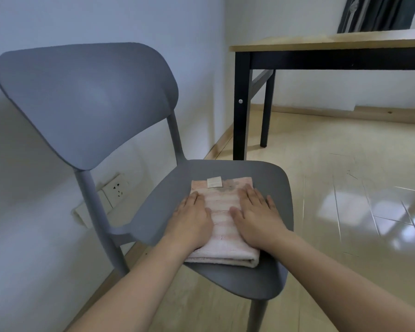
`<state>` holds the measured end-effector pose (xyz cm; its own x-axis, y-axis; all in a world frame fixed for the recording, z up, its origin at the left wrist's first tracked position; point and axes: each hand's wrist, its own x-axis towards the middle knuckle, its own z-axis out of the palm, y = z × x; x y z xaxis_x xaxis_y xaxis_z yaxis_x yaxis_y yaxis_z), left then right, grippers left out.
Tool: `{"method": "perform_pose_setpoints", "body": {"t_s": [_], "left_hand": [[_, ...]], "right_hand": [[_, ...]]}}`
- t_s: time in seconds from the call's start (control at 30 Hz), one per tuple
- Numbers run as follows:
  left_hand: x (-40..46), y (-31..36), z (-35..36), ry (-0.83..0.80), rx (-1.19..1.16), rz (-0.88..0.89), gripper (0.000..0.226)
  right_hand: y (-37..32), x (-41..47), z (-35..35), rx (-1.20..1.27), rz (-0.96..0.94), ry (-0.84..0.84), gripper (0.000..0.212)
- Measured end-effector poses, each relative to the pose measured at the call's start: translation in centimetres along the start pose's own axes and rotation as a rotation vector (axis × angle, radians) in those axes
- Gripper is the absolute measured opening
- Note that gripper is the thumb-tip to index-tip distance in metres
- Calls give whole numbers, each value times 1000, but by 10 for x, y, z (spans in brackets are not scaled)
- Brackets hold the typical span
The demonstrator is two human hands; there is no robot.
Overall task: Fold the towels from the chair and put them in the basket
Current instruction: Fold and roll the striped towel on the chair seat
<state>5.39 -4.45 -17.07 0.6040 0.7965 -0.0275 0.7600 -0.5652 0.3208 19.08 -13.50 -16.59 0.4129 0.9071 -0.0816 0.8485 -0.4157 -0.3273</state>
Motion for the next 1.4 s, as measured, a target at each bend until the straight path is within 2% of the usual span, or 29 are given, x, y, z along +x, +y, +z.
{"method": "perform_pose_setpoints", "body": {"t_s": [0.13,0.2,0.3,0.37,0.53,0.73,0.87,1.0,1.1,1.2,1.27,1.33,1.4], "left_hand": [[-31,-6,-18,123,-42,99,44],[-57,-11,-26,117,-133,175,32],[-88,-15,-27,93,-240,252,12],[-96,-18,-23,94,-221,311,6],[-100,-26,-20,107,-232,340,1],[-103,-29,-21,174,-100,383,17],[-105,-31,-18,228,32,506,14],[-108,-37,-10,252,58,571,18],[-111,-29,-11,254,-64,446,12],[-107,-21,-27,128,-514,78,12],[-93,-24,-36,135,-763,-165,14],[-74,-28,-46,120,-943,-392,18],[-59,-28,-55,15,-988,-462,20]], "right_hand": [[4,-32,-6,216,16,208,63],[5,-59,-15,254,-69,149,67],[5,-94,-25,78,-159,-35,77],[4,-103,-24,-29,-199,-22,74],[10,-112,-19,8,-263,113,37],[9,-115,-10,25,-223,224,14],[5,-114,-4,-42,-223,218,18],[2,-112,-9,-83,-235,204,25],[0,-112,-11,-110,-258,184,27],[-6,-109,-15,-156,-245,196,27],[-16,-105,-17,-151,-269,218,29],[-27,-100,-15,-155,-321,222,30],[-33,-94,-7,-163,-366,226,30]]}}
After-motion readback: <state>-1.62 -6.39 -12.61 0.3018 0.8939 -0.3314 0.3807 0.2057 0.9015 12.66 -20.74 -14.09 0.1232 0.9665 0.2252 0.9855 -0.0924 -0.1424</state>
